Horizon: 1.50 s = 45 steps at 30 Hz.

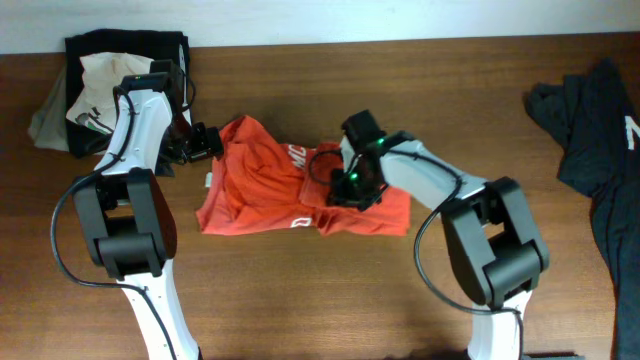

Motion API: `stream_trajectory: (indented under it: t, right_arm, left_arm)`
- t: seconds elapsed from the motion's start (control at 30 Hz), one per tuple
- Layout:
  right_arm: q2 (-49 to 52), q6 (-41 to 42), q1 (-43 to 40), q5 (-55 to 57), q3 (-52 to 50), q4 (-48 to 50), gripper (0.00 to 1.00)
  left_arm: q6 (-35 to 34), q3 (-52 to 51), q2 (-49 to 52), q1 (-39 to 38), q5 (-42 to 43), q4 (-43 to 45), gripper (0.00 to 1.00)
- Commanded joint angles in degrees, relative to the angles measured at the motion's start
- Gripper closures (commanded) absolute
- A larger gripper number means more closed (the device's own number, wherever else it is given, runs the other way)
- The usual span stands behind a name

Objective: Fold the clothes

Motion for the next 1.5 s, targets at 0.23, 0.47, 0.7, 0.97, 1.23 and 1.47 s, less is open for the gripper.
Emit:
stream_trajectory:
  t: [0.23,0.47,0.7,0.97,1.23,1.47]
  right_arm:
    - [-2.5,1.3,-4.3,16.0,20.1,-17.3,0.41]
    - [-1.5,1.5,-6.0,12.0,19.0,-22.2,0.41]
    - [-1.5,1.3,-6.0,21.0,9.9,-24.8,0.86]
    - [-1.2,-0.3,-14.1,20.4,0.1,-11.6,0.89]
    - [-1.2,-9.7,-24.9,20.1,3.6,-9.5,0.02]
    - [-2.5,-9.6,-29.4,20.2,35.9,-30.7,0.01]
  left_arm:
    - [-0.1,-0.3,0.4,-0.2,0.6,-0.2,0.01]
    - [-0.1,-0.4,0.4,-0.2,0.4,-0.4,0.01]
    - [-0.1,-0.4,0.4,-0.2,0.4,0.2,0.01]
    - [-0.1,-0.4,0.5,-0.2,0.4,-0.1,0.01]
    - [8.5,-0.4,0.5,-0.2,10.6,1.1,0.01]
    - [26.2,-0.7,0.5,2.0,40.1,-2.1,0.01]
